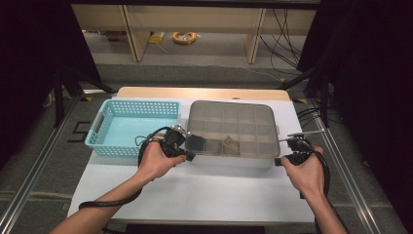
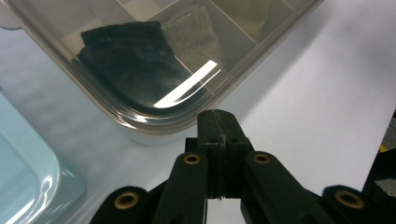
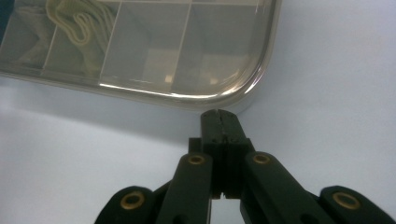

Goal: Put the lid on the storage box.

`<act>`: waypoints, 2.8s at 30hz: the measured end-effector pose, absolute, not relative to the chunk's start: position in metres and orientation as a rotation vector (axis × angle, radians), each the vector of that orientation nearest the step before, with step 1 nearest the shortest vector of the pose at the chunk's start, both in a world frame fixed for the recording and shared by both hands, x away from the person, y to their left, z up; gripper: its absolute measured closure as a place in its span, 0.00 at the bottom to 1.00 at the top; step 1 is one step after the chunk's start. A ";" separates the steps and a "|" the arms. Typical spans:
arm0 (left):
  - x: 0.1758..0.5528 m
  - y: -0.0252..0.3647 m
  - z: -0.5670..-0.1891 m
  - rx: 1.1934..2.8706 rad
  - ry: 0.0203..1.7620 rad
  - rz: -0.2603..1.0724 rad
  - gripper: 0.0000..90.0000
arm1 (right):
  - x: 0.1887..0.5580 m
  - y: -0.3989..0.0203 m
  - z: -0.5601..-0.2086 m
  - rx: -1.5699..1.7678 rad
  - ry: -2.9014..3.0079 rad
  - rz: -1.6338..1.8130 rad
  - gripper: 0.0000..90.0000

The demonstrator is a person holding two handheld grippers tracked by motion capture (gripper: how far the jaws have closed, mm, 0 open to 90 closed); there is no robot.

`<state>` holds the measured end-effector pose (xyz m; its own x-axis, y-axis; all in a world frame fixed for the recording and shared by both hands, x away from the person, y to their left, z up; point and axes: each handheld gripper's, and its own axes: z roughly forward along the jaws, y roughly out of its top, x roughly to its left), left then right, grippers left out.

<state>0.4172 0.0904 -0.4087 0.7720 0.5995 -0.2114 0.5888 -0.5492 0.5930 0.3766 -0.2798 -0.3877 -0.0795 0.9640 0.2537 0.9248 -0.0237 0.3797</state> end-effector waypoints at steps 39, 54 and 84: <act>0.424 0.115 -0.396 2.141 0.990 0.167 0.97 | 0.380 -0.286 -0.375 1.989 2.091 0.733 1.00; 0.426 0.105 -0.405 2.175 0.975 0.147 0.98 | 0.388 -0.286 -0.383 1.985 2.086 0.784 1.00; 0.375 0.187 -0.414 1.970 0.948 0.338 0.78 | 0.364 -0.305 -0.404 2.048 1.858 0.962 0.94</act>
<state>0.3749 0.1866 -0.4142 0.6691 0.7325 -0.1255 0.4874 -0.3050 0.8182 0.3638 -0.3047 -0.4039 -0.0095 0.9473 0.3201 0.8080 -0.1813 0.5606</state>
